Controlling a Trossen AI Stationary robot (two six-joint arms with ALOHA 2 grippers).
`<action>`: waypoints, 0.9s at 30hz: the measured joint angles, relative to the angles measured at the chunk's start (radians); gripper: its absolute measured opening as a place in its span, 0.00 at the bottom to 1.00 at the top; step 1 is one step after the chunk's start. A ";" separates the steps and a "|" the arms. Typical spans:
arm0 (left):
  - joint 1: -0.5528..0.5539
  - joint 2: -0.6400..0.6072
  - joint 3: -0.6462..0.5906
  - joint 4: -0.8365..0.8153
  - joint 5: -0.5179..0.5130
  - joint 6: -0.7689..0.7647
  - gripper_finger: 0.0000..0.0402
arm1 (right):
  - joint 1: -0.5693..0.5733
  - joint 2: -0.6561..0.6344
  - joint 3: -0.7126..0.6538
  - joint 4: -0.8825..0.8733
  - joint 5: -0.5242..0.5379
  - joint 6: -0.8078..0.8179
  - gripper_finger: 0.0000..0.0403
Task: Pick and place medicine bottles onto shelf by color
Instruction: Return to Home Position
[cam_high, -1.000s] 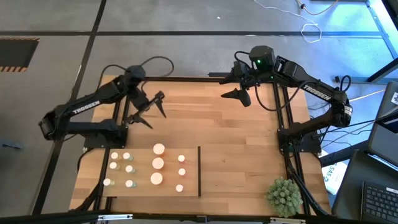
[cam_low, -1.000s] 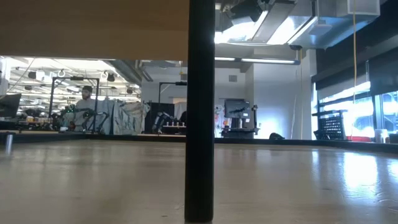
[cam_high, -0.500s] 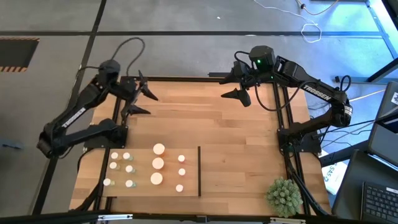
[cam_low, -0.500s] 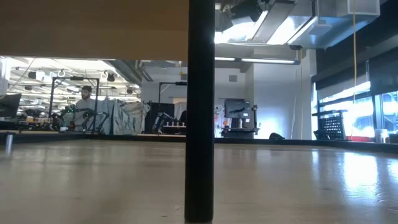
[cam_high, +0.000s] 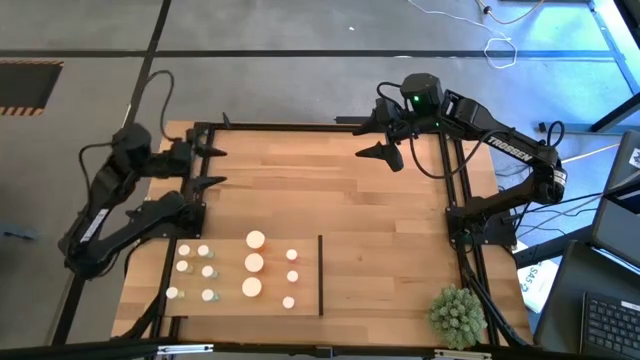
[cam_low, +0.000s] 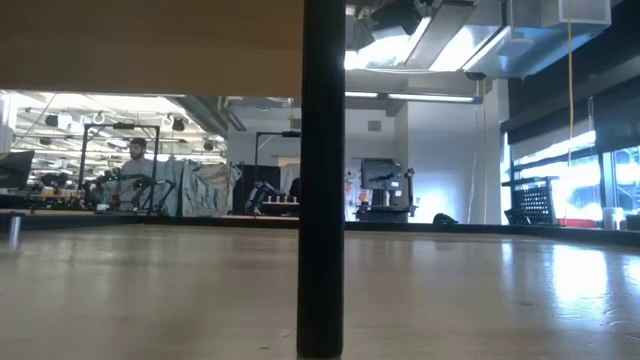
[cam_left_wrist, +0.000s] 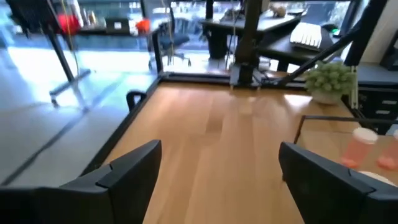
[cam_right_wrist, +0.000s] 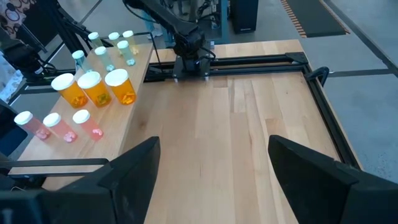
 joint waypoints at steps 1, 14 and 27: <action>0.000 -0.020 0.000 -0.001 0.000 0.000 0.79 | 0.000 0.000 0.000 0.002 0.000 -0.003 0.75; 0.000 -0.241 0.000 -0.121 -0.062 -0.085 0.78 | -0.018 -0.053 0.000 0.020 -0.144 -0.065 0.75; -0.009 -0.371 -0.017 -0.203 -0.092 -0.082 0.78 | -0.128 -0.451 -0.427 0.322 -0.147 0.060 0.75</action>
